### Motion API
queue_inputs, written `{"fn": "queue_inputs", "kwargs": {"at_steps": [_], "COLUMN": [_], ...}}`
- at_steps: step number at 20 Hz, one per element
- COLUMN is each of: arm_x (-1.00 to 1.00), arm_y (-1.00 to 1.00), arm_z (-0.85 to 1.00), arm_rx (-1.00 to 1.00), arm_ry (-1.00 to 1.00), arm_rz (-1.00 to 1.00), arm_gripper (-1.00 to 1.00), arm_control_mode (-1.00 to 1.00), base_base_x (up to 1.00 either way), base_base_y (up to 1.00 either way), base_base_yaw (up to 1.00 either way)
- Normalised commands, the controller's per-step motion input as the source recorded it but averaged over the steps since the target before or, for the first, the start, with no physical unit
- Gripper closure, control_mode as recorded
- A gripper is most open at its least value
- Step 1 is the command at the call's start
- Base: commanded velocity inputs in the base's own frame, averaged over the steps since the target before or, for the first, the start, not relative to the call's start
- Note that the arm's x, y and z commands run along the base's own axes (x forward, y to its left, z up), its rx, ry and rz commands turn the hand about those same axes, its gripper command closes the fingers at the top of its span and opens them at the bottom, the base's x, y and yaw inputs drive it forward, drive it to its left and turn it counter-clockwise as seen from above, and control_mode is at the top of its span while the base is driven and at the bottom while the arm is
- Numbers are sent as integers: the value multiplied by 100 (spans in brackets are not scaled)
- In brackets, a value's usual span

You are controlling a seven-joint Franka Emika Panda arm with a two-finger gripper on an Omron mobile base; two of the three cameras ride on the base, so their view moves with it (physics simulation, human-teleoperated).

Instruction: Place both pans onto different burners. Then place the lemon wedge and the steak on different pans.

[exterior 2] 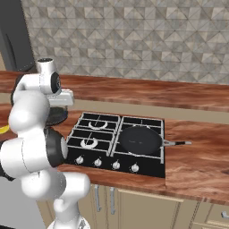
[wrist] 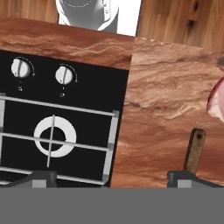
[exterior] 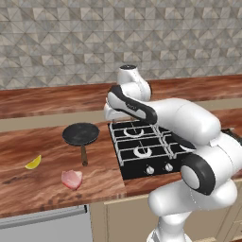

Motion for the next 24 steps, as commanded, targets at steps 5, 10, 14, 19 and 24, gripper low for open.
{"fn": "queue_inputs", "kwargs": {"at_steps": [5,10,14,19,24], "arm_x": [1,0,0,0,0], "arm_y": [45,46,44,45,45], "arm_z": [-8,-29,-27,-31,-42], "arm_rx": [2,0,2,4,4], "arm_ry": [0,0,0,0,0], "arm_rz": [0,3,1,1,0], "arm_gripper": [-100,-100,-100,-100,-100], "arm_control_mode": [-100,-100,-100,-100,-100], "base_base_x": [0,0,0,0,0], "base_base_y": [0,0,0,0,0], "base_base_yaw": [0,0,0,0,0]}}
